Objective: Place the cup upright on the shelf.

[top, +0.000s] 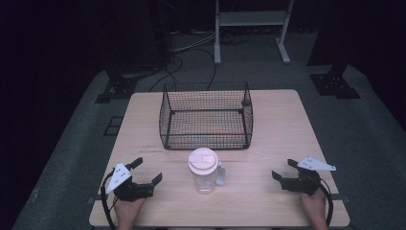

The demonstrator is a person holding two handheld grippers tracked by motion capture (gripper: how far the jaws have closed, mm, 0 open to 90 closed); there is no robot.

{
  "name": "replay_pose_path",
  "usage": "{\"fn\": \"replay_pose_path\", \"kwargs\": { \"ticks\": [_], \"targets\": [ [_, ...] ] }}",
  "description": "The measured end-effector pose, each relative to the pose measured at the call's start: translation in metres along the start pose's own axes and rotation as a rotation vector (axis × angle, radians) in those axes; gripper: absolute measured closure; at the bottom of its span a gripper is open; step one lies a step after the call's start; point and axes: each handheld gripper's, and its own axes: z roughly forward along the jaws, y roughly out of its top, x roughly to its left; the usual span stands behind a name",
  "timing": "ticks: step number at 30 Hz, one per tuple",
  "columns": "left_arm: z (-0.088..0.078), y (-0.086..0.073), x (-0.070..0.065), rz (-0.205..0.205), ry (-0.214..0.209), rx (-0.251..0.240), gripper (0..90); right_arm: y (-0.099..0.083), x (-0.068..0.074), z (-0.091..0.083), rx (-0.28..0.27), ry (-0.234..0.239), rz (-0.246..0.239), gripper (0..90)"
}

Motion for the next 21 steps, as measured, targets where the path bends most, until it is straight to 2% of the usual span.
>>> {"fn": "replay_pose_path", "kwargs": {
  "ticks": [2, 6, 12, 21],
  "targets": [
    [0.0, 0.001, -0.003, -0.01, -0.027, -0.013, 2.2, 0.0, 0.0, 0.0, 0.002, 0.001, -0.002, 12.9],
    [0.002, 0.003, -0.008, 0.009, -0.051, -0.018, 2.1, 0.0, 0.001, 0.001, 0.008, -0.001, -0.007, 12.9],
    [0.004, 0.009, -0.016, 0.024, -0.081, -0.007, 1.5, 0.0, 0.001, 0.001, 0.008, 0.001, -0.007, 12.9],
    [0.009, 0.018, -0.026, 0.062, -0.153, 0.019, 1.5, 0.0, 0.001, 0.001, 0.01, 0.004, -0.009, 12.9]
  ]
}}
